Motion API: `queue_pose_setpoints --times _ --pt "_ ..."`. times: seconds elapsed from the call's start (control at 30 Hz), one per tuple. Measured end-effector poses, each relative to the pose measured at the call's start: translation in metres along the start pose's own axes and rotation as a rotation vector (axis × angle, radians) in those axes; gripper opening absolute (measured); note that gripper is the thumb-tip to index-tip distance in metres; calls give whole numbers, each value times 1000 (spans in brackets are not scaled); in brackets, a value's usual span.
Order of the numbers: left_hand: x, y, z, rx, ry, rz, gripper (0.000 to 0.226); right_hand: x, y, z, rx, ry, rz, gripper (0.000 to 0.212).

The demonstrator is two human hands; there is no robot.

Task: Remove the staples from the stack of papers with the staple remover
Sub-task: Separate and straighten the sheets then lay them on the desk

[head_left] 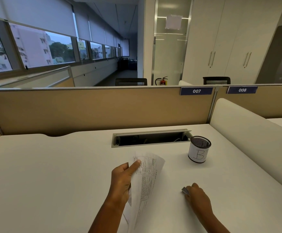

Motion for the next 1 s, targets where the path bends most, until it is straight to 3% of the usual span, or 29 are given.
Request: queue_pose_setpoints --times 0.27,0.37,0.4,0.47,0.53,0.6,0.63,0.73,0.83,0.97,1.0 --pt "1 -6 -2 51 -36 26 12 -2 0 6 74 184 54 41" --pt "3 -9 -3 73 -54 15 11 -14 12 0 65 220 23 20" --pt "3 -9 -3 82 -60 5 11 -20 19 0 50 207 -16 31" --pt "4 -11 -4 107 -82 5 12 -46 44 -4 -18 62 179 42" --pt "5 -13 -6 140 -112 21 13 -79 77 -14 -85 -34 593 34" --pt "8 -15 -10 170 -149 22 14 -100 118 -29 -171 88 891 27" --pt "9 -16 -12 185 -163 11 16 -105 138 -38 -210 206 961 35" --pt "14 -25 -19 247 -200 -3 17 -114 175 -61 -303 370 800 66" --pt "20 -38 -23 304 -212 16 10 -129 184 -63 -363 242 666 66" --pt "35 -62 -27 376 -95 9 5 -163 182 -53 -437 -27 607 39" --pt "36 -71 -29 428 -81 53 13 -173 180 -50 -446 -86 556 35"
Point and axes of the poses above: each hand's wrist, its own z-axis towards the middle knuckle, its own x-axis out of the palm, y = z × x, the point moved 8 cm from there along z, towards the middle knuckle, and after that the axes turned 3 degrees about z, right-handed, at the moved point
